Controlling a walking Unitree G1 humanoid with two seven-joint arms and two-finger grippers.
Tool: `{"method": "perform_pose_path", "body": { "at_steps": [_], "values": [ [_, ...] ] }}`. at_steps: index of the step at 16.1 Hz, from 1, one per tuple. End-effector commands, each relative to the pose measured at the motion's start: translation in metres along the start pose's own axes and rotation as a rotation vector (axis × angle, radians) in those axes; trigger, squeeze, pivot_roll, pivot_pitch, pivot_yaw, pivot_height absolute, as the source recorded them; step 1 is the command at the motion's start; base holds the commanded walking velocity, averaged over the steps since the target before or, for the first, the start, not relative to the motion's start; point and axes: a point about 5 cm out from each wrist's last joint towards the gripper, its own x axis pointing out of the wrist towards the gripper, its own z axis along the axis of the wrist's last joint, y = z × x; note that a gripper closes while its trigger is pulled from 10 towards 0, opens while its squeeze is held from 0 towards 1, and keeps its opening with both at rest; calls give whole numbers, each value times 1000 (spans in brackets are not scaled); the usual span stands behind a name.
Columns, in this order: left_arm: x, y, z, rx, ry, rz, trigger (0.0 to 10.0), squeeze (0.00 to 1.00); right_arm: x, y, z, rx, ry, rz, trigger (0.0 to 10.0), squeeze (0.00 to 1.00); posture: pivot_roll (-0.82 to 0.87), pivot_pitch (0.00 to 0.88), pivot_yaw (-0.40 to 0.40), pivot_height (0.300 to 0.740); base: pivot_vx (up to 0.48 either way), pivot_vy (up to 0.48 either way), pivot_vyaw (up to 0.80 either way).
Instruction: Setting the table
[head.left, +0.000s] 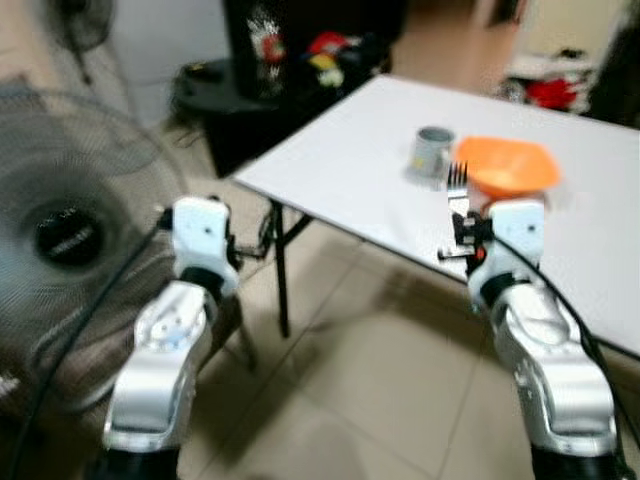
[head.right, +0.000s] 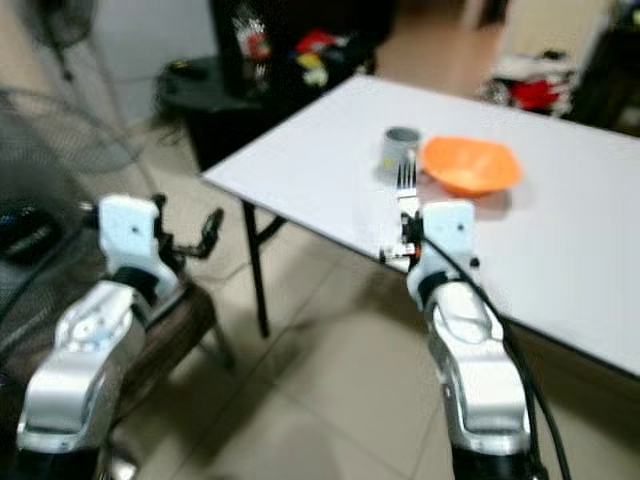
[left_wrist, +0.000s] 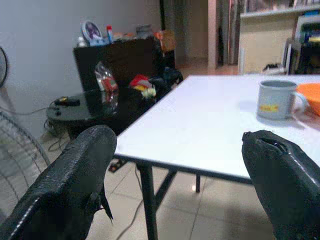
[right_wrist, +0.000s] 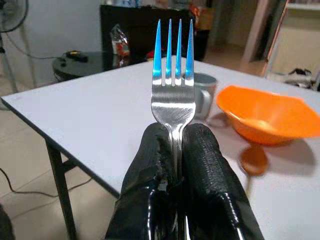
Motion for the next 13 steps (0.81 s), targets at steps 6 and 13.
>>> {"method": "perform_pose_path", "body": {
  "at_steps": [6,13],
  "values": [
    [-3,10,-2,16,8,31,10000,0,2,11,1,10,-15,46,10000,0,72,0,23,740,313,0,0],
    [3,9,2,20,-9,19,10000,0,1,9,0,20,-23,26,10000,0,64,0,38,740,326,0,-454]
  ]
}}
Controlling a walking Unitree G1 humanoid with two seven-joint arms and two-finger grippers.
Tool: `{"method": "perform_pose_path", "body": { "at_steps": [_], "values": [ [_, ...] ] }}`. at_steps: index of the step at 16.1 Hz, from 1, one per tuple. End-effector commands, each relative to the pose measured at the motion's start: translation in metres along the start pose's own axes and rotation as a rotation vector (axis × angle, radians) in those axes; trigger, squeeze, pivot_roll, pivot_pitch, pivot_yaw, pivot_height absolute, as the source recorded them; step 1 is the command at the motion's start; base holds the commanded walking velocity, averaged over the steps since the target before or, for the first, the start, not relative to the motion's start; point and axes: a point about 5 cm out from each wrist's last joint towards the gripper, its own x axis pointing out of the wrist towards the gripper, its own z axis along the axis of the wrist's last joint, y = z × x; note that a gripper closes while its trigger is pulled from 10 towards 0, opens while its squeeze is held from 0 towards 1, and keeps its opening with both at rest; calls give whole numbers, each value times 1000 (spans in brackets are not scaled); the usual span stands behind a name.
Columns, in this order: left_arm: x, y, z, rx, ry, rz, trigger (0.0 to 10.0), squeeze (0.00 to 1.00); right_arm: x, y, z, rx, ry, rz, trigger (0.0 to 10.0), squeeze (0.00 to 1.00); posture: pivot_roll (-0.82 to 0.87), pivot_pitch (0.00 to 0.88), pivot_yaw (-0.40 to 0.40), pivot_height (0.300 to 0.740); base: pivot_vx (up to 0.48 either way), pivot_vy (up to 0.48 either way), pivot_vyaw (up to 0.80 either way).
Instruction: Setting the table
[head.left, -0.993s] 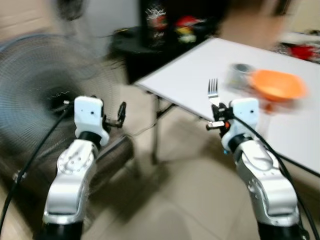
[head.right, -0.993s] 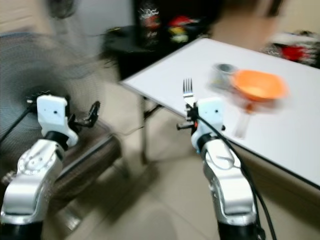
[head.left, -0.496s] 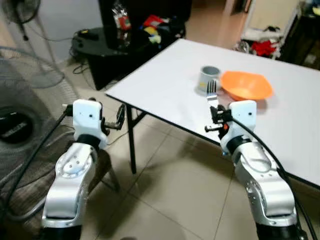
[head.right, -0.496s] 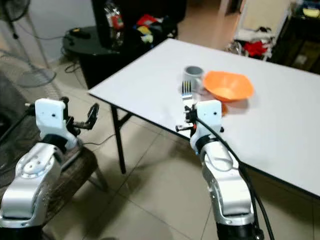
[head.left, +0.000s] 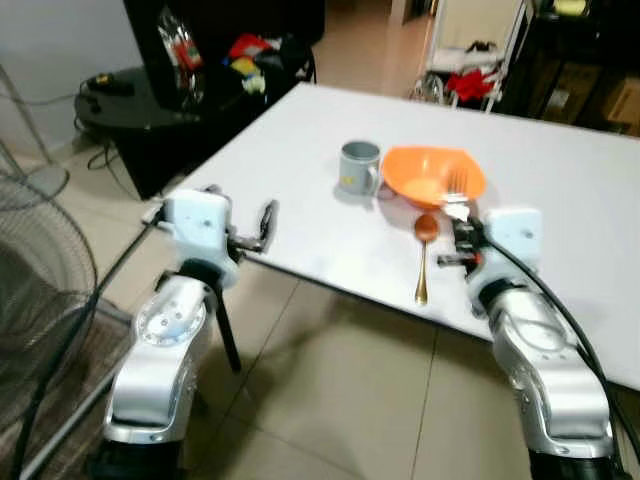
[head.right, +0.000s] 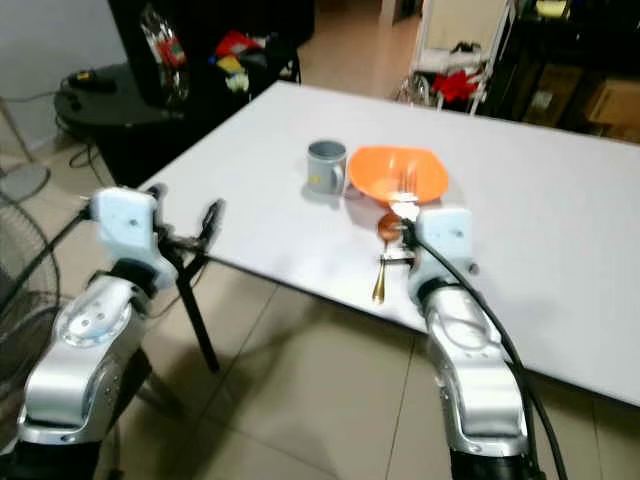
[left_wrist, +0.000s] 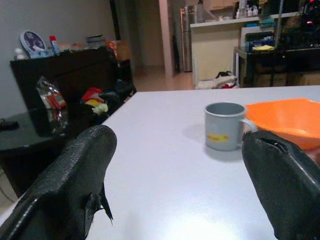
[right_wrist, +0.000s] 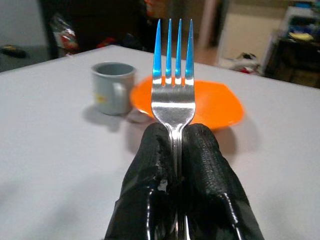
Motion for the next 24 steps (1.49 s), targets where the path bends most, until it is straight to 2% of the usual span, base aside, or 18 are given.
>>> {"method": "perform_pose_path", "body": {
  "at_steps": [1,6,8,12,17,20,24],
  "values": [
    [-1,11,-2,16,10,36,10000,0,2,12,10,11,-46,47,10000,0,64,0,39,740,330,0,0],
    [-1,11,-2,14,9,35,10000,0,2,11,9,4,-41,40,10000,0,63,0,39,740,334,0,0],
    [0,11,-2,15,8,33,10000,0,2,11,7,32,-26,39,10000,0,60,0,43,740,337,0,-794],
    [2,11,-1,13,5,27,10000,0,0,10,8,12,-34,31,10000,0,57,0,47,740,335,0,-723],
    [2,9,-1,5,5,24,10000,0,-1,11,8,10,-32,38,10000,0,57,0,49,740,330,0,0],
    [1,10,-2,13,13,29,10000,0,-1,13,7,15,-26,57,10000,0,60,0,50,740,0,0,0],
    [0,11,-1,16,12,20,10000,0,-2,14,6,21,-20,58,10000,0,63,0,55,740,0,402,0]
  ]
}}
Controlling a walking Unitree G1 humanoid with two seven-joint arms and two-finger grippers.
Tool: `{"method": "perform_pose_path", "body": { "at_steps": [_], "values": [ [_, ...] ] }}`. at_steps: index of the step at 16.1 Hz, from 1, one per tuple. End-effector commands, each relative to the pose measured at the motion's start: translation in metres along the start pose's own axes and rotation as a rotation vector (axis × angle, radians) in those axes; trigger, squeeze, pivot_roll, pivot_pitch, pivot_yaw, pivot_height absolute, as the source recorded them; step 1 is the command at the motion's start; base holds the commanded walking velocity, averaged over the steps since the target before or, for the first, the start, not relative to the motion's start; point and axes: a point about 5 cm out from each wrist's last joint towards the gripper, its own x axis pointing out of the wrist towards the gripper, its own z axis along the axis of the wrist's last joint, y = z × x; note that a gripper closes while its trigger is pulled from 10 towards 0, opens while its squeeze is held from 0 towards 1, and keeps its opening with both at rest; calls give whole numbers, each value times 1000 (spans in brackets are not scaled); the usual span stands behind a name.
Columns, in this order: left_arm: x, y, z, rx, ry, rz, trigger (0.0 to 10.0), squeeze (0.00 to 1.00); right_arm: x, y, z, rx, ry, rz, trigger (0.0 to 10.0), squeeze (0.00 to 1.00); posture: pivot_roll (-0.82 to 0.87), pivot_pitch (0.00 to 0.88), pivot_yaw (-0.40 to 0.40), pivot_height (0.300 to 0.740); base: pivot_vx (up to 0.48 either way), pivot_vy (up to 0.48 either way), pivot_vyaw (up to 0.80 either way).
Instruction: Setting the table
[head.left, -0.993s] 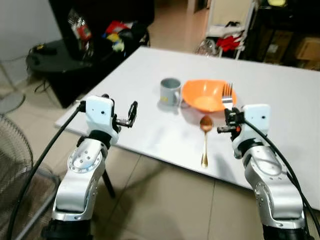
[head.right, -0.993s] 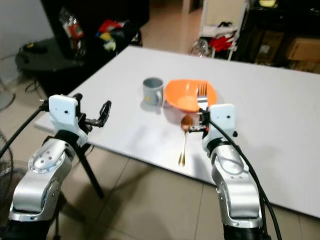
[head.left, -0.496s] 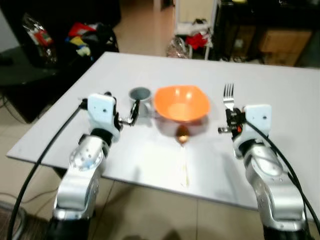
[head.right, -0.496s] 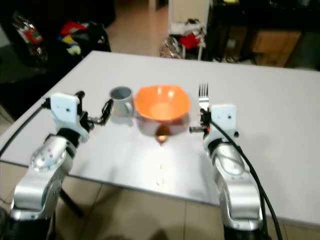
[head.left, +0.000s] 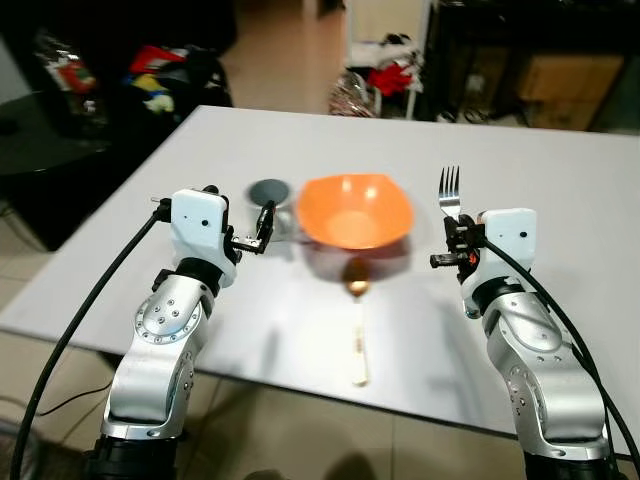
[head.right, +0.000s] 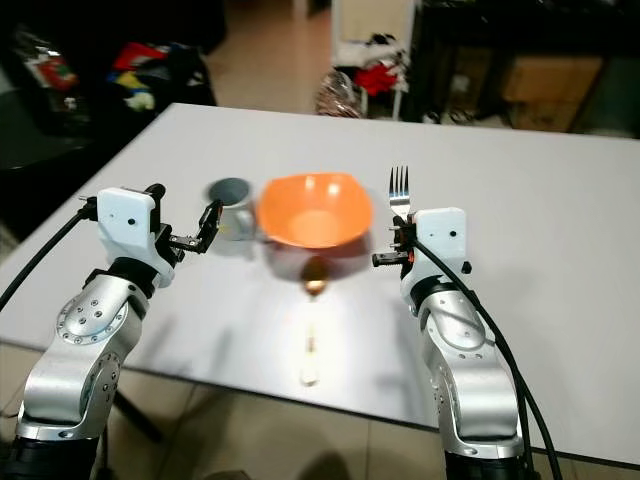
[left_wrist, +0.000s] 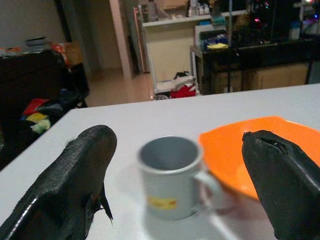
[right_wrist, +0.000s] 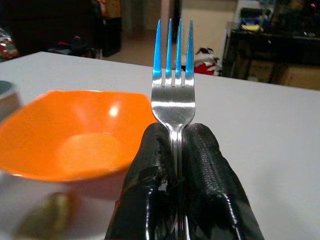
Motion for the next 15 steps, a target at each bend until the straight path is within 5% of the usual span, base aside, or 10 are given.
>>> {"method": "perform_pose_path", "body": {
  "at_steps": [1,7,11,15],
  "values": [
    [-1,8,2,18,1,22,10000,0,0,8,3,15,-8,28,10000,0,63,0,56,740,0,465,0],
    [0,7,1,27,8,11,10000,0,-1,6,1,22,6,15,10000,0,65,0,61,740,0,426,0],
    [0,6,2,45,13,-3,10000,0,-4,-6,-5,-29,82,-42,10000,0,63,0,67,740,0,-480,0],
    [-4,-16,2,-1,32,-154,10000,0,1,-26,-9,-99,181,-29,10000,0,62,0,63,740,0,0,0]
  ]
}}
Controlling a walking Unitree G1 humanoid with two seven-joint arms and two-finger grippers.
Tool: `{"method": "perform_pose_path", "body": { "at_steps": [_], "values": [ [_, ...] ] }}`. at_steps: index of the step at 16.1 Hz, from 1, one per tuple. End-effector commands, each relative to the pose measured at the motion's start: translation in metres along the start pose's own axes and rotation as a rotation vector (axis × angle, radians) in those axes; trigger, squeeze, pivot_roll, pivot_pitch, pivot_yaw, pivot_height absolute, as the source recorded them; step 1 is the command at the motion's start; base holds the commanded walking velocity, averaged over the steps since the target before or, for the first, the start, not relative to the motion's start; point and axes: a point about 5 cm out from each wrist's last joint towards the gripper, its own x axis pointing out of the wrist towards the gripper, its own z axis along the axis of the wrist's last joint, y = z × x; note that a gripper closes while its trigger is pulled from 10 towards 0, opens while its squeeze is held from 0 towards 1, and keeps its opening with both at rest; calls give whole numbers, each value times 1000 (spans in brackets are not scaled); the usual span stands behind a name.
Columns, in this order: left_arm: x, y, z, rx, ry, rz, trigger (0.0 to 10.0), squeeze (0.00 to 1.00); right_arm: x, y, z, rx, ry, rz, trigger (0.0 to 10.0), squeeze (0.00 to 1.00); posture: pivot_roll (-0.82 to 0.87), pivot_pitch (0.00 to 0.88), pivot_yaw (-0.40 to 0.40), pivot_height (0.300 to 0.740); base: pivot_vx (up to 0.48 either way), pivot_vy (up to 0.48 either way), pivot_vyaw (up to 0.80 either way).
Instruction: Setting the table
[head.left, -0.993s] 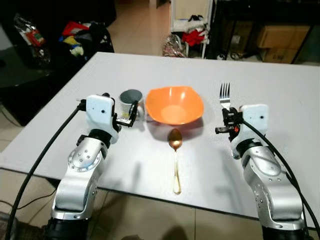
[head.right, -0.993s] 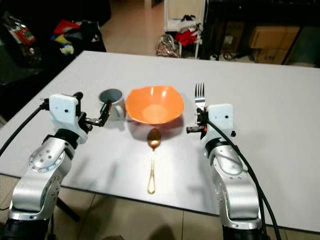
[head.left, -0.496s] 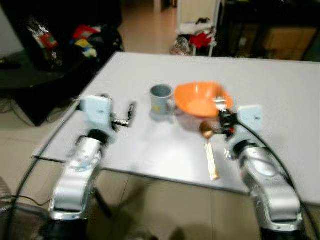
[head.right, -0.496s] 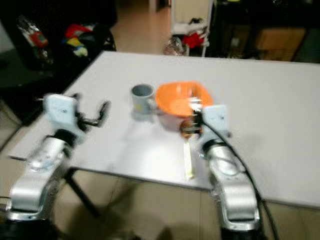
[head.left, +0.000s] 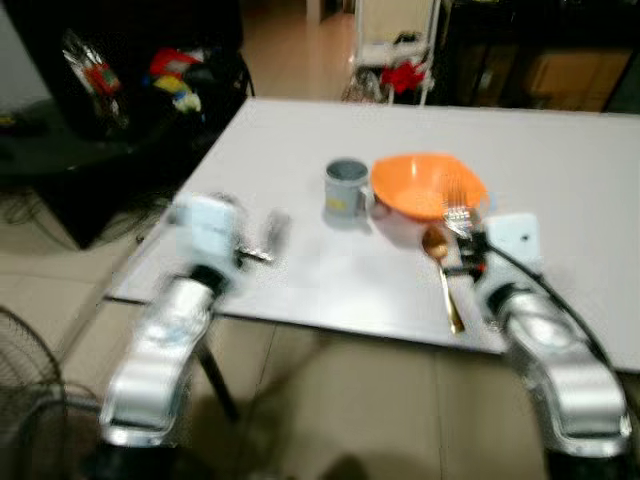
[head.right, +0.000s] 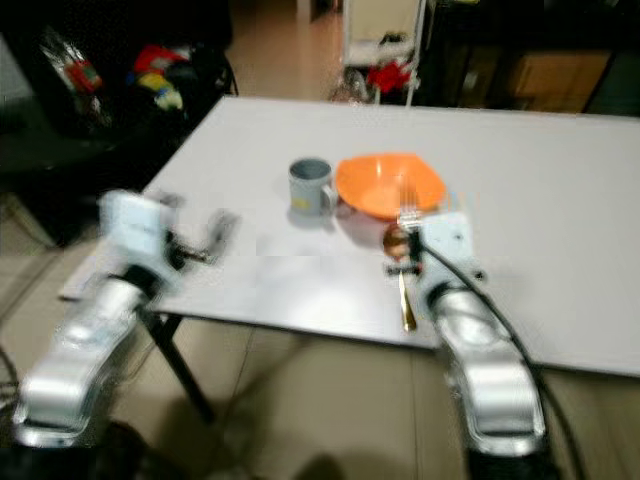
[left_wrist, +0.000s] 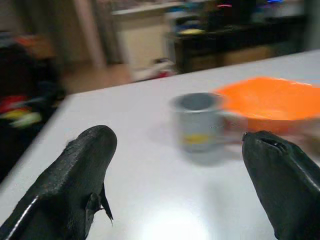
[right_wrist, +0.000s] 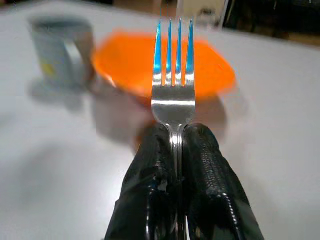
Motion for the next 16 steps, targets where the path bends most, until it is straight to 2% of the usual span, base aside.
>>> {"method": "perform_pose_path", "body": {
  "at_steps": [1,3,4,5,6,9,13,16],
  "values": [
    [-3,1,2,16,10,-28,10000,0,5,-4,5,-7,20,22,10000,0,60,0,64,740,0,0,0],
    [-5,-5,-4,15,49,-107,10000,0,13,-17,-3,-40,103,33,10000,0,58,0,63,740,0,0,0],
    [-8,-11,-4,12,58,-182,10000,0,17,-24,-5,-40,138,28,10000,0,57,0,62,740,0,0,0],
    [-9,-13,-4,13,60,-205,10000,0,20,-27,-5,-43,150,25,10000,0,57,0,62,740,0,0,0],
    [-14,-24,-6,5,88,-323,10000,0,28,-30,-5,-21,174,32,10000,0,52,0,63,740,0,0,0],
    [-22,-36,-7,-18,128,-446,10000,0,39,-34,-12,-2,238,14,10000,0,59,0,53,740,0,0,0],
    [-28,-35,-8,-21,149,-478,10000,0,39,-33,-15,37,257,-25,10000,0,63,0,51,740,0,0,0],
    [-28,-35,-7,-20,160,-492,10000,0,40,-38,-24,43,282,-64,10000,0,63,0,60,740,0,0,0]
  ]
}}
